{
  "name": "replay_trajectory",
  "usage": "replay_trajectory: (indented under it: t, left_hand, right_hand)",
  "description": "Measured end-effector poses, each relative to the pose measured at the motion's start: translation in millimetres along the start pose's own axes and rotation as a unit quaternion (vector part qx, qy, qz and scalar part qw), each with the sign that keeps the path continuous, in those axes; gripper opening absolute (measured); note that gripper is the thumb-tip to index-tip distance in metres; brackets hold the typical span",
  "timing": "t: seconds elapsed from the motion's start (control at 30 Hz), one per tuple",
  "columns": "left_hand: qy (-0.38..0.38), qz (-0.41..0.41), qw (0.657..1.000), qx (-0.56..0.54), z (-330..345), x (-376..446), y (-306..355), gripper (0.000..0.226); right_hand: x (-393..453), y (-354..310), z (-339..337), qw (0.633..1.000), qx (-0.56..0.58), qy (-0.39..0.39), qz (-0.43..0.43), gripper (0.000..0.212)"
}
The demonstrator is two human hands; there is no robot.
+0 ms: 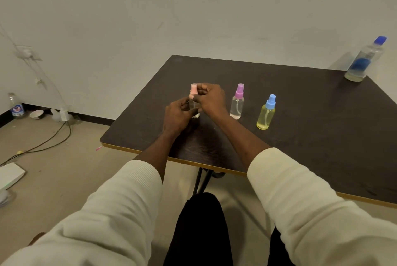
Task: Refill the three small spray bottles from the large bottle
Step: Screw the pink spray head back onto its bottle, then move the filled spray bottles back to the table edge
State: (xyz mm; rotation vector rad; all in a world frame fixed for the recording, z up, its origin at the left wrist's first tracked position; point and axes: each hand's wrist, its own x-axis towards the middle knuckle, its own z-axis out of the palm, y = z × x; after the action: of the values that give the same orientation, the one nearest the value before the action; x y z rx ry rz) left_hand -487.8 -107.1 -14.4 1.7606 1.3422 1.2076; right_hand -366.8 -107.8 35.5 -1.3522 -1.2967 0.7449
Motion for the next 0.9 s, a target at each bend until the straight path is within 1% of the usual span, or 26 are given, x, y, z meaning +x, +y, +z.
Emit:
replay_trajectory:
  t: [0.13, 0.27, 0.33, 0.4, 0.47, 0.5, 0.57, 0.6, 0.67, 0.77, 0.83, 0.9]
  left_hand:
    - [-0.004, -0.004, 1.000, 0.010, 0, 1, 0, 0.031]
    - [-0.007, -0.008, 1.000, 0.018, 0, -2, 3, 0.019]
    - [-0.009, -0.006, 1.000, 0.020, 0, -2, 2, 0.022]
    - [-0.006, -0.006, 1.000, 0.021, 1, -1, 0, 0.029]
    - [-0.002, -0.005, 1.000, 0.017, 1, -2, 0, 0.036]
    - [-0.002, -0.004, 1.000, 0.012, 1, -3, 1, 0.041]
    - [-0.006, 0.002, 1.000, 0.011, 1, -3, 2, 0.045]
    - [-0.009, 0.005, 1.000, 0.018, 2, -3, 3, 0.046]
    - [-0.015, 0.015, 0.999, 0.038, 3, -3, 3, 0.049]
    - [-0.018, 0.021, 0.998, 0.051, 6, -4, 7, 0.050]
    - [-0.011, 0.005, 0.999, 0.040, 8, -3, 9, 0.048]
    - [-0.007, -0.017, 1.000, 0.014, 14, -2, 12, 0.048]
  right_hand:
    - [-5, -1, 7, 0.999, 0.003, 0.047, -0.005, 0.031]
    - [-14, -2, 11, 0.997, -0.001, 0.076, -0.027, 0.011]
    - [-18, -1, 9, 0.997, -0.001, 0.065, -0.039, 0.013]
    - [-20, 1, 5, 0.998, -0.013, 0.050, -0.039, 0.020]
    - [-25, 7, -3, 0.996, -0.041, 0.070, -0.037, 0.029]
    - [-28, 13, -6, 0.994, -0.056, 0.087, -0.047, 0.028]
    - [-41, 23, -15, 0.984, -0.092, 0.124, -0.093, 0.012]
    - [-48, 29, -21, 0.977, -0.112, 0.145, -0.110, 0.011]
    - [-59, 38, -33, 0.966, -0.144, 0.182, -0.116, 0.018]
    - [-67, 47, -49, 0.959, -0.168, 0.223, -0.053, 0.025]
    - [-65, 49, -53, 0.957, -0.174, 0.232, -0.015, 0.038]
    - [-59, 49, -55, 0.960, -0.173, 0.220, 0.013, 0.049]
